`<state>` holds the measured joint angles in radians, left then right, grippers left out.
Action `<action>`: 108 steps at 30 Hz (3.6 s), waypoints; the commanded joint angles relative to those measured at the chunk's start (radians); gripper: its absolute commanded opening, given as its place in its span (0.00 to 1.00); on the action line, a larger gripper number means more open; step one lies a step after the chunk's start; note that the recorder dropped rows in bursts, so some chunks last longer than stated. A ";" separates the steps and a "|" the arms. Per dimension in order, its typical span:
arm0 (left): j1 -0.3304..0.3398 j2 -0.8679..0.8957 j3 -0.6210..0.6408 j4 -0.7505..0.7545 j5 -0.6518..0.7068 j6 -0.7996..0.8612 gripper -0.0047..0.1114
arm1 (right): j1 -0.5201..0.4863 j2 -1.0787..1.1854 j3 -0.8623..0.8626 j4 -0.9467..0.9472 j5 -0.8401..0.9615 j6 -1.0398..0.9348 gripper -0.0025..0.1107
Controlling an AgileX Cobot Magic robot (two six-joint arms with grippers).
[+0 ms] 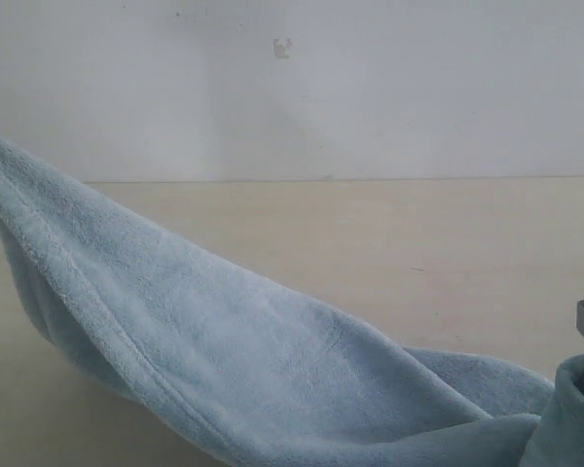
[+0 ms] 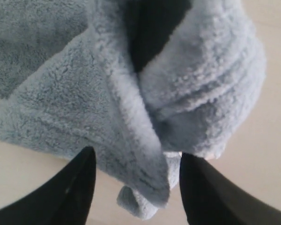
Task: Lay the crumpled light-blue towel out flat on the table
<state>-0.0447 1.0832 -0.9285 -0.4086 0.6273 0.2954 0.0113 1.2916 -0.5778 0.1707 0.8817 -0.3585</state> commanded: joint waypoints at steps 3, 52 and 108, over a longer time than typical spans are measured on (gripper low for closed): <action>0.002 -0.007 0.000 -0.002 -0.013 -0.009 0.08 | -0.002 0.038 -0.001 0.070 -0.009 -0.065 0.46; 0.000 -0.710 0.000 0.564 0.523 -0.437 0.08 | 0.110 -0.932 -0.368 -0.119 0.204 0.338 0.02; 0.071 0.410 0.060 0.597 -0.031 -0.415 0.12 | -0.081 0.378 -0.600 0.267 -0.075 -0.211 0.02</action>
<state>0.0353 1.4960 -0.8927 0.2977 0.6310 -0.2440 -0.0683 1.6941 -1.2099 0.3938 0.8311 -0.5289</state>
